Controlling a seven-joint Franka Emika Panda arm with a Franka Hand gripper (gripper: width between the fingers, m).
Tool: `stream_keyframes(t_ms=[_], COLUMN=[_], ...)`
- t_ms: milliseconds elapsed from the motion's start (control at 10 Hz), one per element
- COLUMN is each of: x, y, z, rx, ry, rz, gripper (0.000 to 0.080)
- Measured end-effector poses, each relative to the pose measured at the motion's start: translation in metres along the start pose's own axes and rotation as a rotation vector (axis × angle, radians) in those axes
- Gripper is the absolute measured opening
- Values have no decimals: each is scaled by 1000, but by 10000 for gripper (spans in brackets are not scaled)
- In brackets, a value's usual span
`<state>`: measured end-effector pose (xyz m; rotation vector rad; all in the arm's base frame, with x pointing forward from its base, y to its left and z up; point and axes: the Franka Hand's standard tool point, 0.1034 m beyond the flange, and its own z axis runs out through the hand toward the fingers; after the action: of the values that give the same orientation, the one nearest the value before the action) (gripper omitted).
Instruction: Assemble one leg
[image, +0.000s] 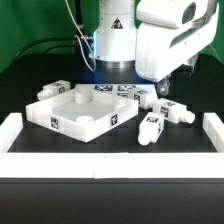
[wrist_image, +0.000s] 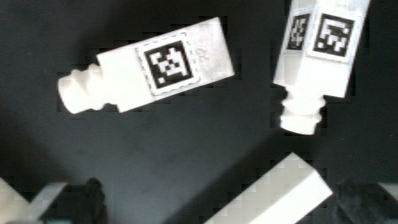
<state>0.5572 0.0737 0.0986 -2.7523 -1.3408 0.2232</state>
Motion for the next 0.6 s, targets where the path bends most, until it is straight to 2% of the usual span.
stream_keyframes(t_ms=[500,600], x=[0,-4], y=[0,3], z=[0,1], rx=[0,10], ry=[0,3], rz=[60,79], gripper=[649,649])
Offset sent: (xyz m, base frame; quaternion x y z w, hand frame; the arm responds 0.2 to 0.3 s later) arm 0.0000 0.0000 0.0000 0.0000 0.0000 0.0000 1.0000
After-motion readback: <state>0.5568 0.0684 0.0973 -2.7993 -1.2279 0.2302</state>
